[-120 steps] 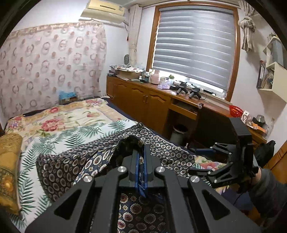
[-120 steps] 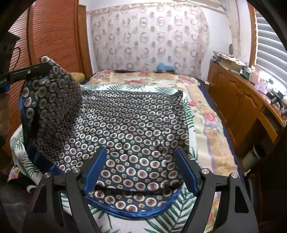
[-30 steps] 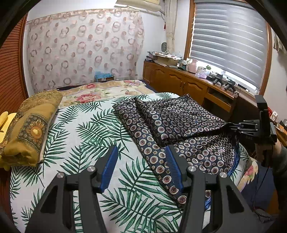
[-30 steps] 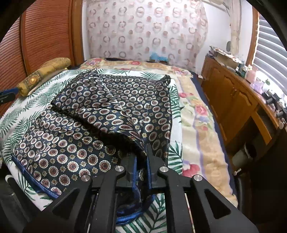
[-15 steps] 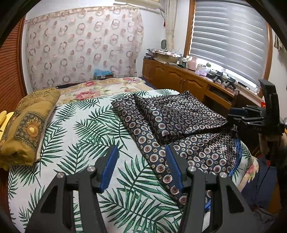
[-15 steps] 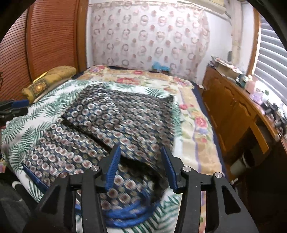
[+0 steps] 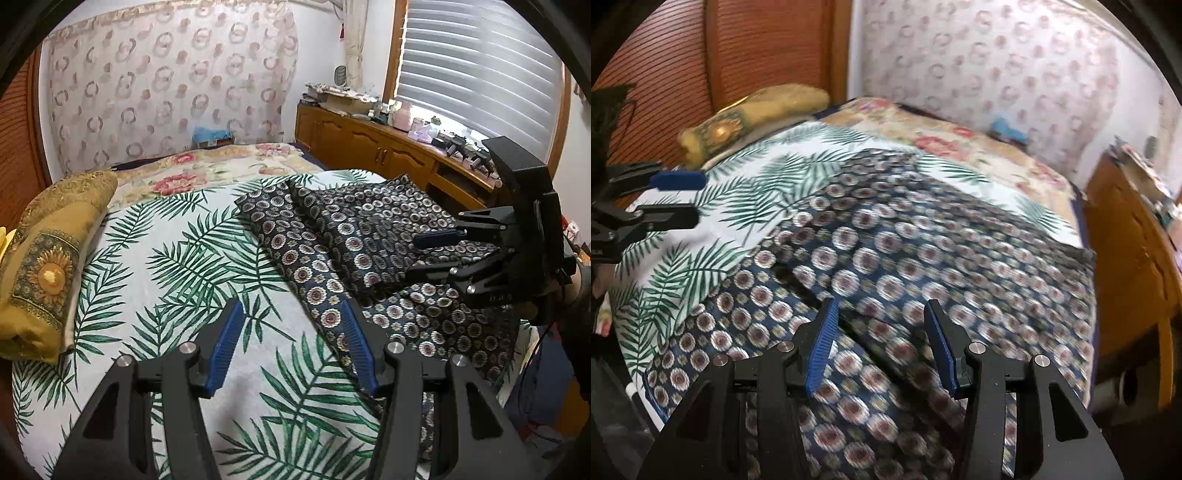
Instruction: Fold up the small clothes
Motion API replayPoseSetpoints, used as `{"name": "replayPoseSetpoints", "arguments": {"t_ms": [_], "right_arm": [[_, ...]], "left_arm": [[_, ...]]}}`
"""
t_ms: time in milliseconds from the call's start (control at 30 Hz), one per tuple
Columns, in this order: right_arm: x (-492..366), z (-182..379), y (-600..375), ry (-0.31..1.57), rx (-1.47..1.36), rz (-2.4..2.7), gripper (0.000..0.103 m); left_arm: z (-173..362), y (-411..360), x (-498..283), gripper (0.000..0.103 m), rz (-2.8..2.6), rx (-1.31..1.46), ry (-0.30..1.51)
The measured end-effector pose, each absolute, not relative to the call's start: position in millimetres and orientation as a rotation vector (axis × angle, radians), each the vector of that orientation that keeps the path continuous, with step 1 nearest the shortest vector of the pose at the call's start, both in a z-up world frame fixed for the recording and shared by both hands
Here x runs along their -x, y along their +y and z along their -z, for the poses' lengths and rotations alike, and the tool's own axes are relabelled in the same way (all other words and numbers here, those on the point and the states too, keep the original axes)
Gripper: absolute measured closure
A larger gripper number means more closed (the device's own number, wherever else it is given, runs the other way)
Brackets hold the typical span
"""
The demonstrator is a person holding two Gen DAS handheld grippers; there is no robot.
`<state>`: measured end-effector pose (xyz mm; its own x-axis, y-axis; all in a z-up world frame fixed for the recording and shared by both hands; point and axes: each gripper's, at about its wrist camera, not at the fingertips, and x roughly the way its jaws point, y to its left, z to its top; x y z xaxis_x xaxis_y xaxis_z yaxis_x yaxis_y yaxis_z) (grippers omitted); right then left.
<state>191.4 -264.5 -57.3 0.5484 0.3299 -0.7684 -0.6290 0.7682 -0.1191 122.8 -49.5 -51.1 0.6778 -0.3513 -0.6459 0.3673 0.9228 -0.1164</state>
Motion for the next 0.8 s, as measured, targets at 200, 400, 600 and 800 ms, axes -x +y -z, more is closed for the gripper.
{"name": "replayPoseSetpoints", "arguments": {"t_ms": [200, 400, 600, 800], "right_arm": [[-207, 75, -247, 0.882, 0.423, -0.636, 0.054], [-210, 83, -234, 0.909, 0.453, -0.673, 0.053], [-214, 86, -229, 0.889, 0.484, -0.691, 0.053], [-218, 83, -240, 0.883, 0.45, -0.719, 0.095]], "left_arm": [[50, -47, -140, 0.049, 0.407, -0.025, 0.764], [49, -50, -155, 0.049, 0.419, -0.04, 0.776], [57, -59, -169, 0.049, 0.448, -0.046, 0.803], [65, -65, -178, 0.049, 0.464, -0.044, 0.825]]}}
